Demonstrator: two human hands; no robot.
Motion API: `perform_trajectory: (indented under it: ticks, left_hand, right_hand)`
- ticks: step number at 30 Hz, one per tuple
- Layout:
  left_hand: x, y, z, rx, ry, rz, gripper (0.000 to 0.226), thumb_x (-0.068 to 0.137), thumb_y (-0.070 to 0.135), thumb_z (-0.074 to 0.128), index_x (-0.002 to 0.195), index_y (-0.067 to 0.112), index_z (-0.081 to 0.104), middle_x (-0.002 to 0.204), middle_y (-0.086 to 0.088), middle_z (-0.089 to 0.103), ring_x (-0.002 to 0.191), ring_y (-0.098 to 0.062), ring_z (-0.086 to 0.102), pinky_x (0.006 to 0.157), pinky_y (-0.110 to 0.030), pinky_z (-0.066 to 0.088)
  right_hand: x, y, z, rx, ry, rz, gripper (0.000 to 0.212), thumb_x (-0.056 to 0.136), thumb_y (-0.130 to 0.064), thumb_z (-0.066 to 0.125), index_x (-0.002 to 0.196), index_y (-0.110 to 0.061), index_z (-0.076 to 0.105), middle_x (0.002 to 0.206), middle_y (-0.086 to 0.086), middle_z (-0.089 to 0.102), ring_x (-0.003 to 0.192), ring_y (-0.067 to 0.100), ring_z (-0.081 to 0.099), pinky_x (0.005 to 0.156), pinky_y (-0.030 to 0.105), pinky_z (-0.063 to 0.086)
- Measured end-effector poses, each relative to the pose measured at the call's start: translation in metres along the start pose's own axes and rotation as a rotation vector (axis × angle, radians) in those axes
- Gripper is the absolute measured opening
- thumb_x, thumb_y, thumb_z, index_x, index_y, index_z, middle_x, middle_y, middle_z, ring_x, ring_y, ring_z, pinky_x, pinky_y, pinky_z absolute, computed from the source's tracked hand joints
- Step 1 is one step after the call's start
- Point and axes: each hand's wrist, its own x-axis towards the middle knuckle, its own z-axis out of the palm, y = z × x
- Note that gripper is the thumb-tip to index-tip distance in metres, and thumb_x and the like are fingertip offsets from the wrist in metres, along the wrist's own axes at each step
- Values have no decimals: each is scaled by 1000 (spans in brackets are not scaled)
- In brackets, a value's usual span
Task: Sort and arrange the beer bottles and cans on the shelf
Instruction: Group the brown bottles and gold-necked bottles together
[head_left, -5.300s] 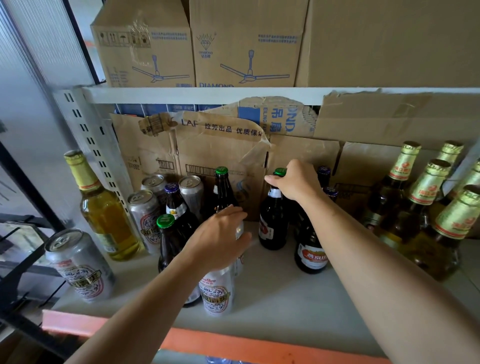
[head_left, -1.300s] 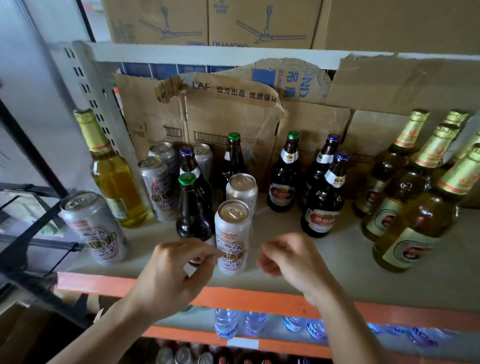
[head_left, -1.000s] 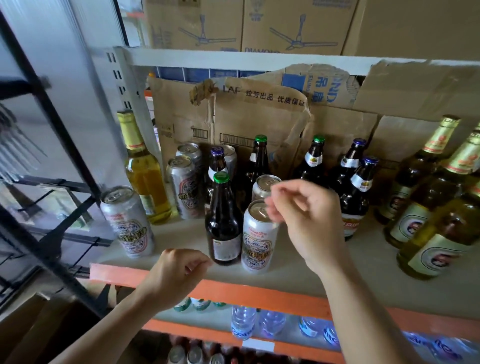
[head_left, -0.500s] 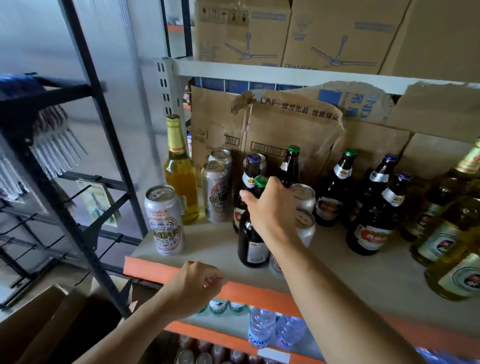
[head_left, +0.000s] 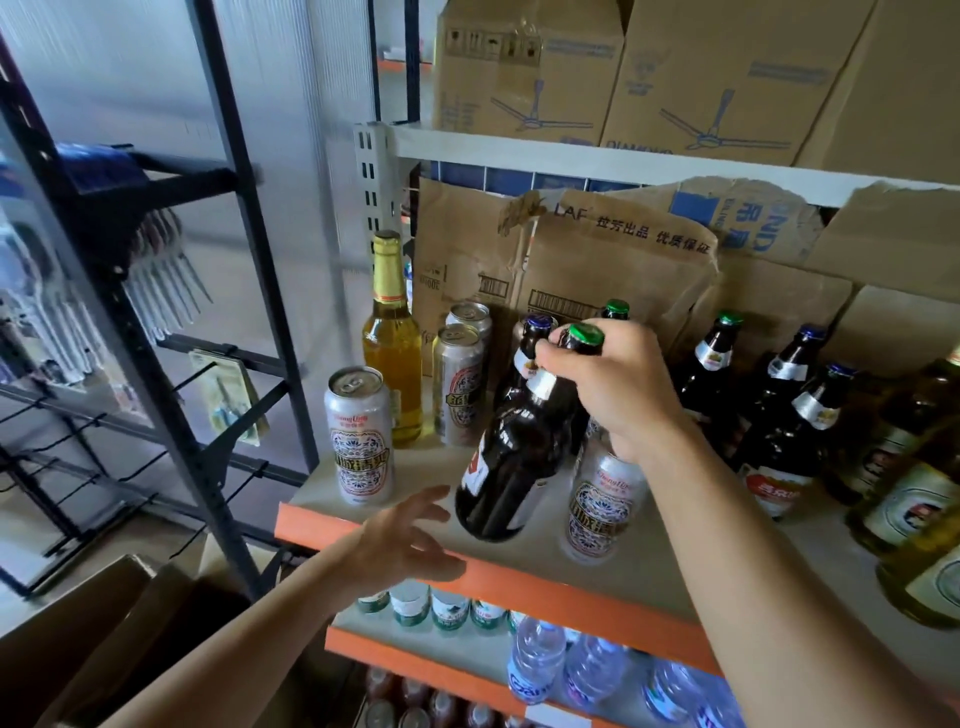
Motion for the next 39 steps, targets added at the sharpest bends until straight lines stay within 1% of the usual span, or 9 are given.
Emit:
perform_trajectory:
  ticks: [4, 8, 11, 15, 18, 24, 33, 36, 39]
  left_hand:
    - [-12, 30, -4, -169, -282, 138, 83, 65, 17, 77, 136, 37, 39, 130, 9, 61, 114, -13, 62, 86, -23, 54]
    - [-22, 55, 11, -225, -375, 235, 65, 61, 14, 75, 122, 5, 51, 106, -18, 60, 97, -26, 58, 85, -38, 48]
    - [-28, 71, 25, -185, -405, 306, 58, 65, 7, 75, 116, -4, 50, 91, -8, 62, 81, -19, 58, 72, -26, 48]
    - [-34, 87, 44, -59, -254, 333, 64, 64, 10, 84, 118, 17, 52, 97, -7, 68, 89, -12, 63, 76, -31, 55]
    - [-35, 99, 61, 101, -66, 310, 59, 56, 33, 86, 106, 28, 56, 90, -1, 70, 75, -12, 62, 73, -40, 55]
    - [-30, 114, 91, 381, 218, 222, 71, 45, 55, 84, 99, 33, 45, 82, 16, 64, 70, 1, 61, 61, -17, 51]
    - [-12, 125, 114, 271, 48, 283, 73, 47, 63, 81, 106, 37, 45, 91, 18, 67, 81, 5, 62, 72, -17, 51]
    - [1, 120, 124, 72, -142, 297, 63, 57, 47, 86, 111, 32, 56, 97, 10, 72, 89, -6, 66, 85, -35, 55]
    - [12, 120, 138, -22, -185, 317, 54, 64, 29, 87, 110, 26, 59, 95, 4, 72, 87, -11, 66, 83, -37, 56]
  right_hand:
    - [0, -23, -14, 262, -199, 23, 7, 83, -10, 68, 79, -6, 66, 80, 18, 68, 74, 20, 64, 73, 33, 49]
    - [-4, -35, -24, 497, -272, 106, 6, 80, -9, 66, 84, -4, 65, 74, 12, 68, 76, 26, 63, 81, 43, 54]
    - [-8, -39, -32, 573, -285, 143, 29, 66, -17, 67, 91, -2, 66, 78, 12, 73, 77, 23, 69, 72, 32, 59]
    - [-8, -32, -42, 632, -185, 231, 12, 79, -12, 65, 87, -2, 65, 87, 16, 71, 82, 23, 68, 65, 29, 59]
    - [-6, -23, -49, 627, -9, 308, 9, 86, -14, 68, 83, -6, 65, 85, 14, 67, 72, 20, 66, 62, 29, 58]
    - [-8, -16, -84, 279, 143, 248, 15, 82, -24, 76, 76, -13, 70, 63, -1, 69, 57, 14, 68, 55, 25, 53]
    - [-4, -13, -133, 329, 200, 298, 16, 81, -17, 75, 83, -3, 68, 73, 10, 69, 64, 22, 70, 62, 31, 58]
    - [-3, -10, -145, 352, 191, 325, 18, 82, -16, 74, 89, -1, 69, 86, 17, 68, 75, 28, 68, 83, 42, 54]
    - [-1, -4, -154, 362, 164, 311, 13, 83, -15, 72, 86, -3, 70, 82, 14, 68, 73, 26, 68, 75, 37, 54]
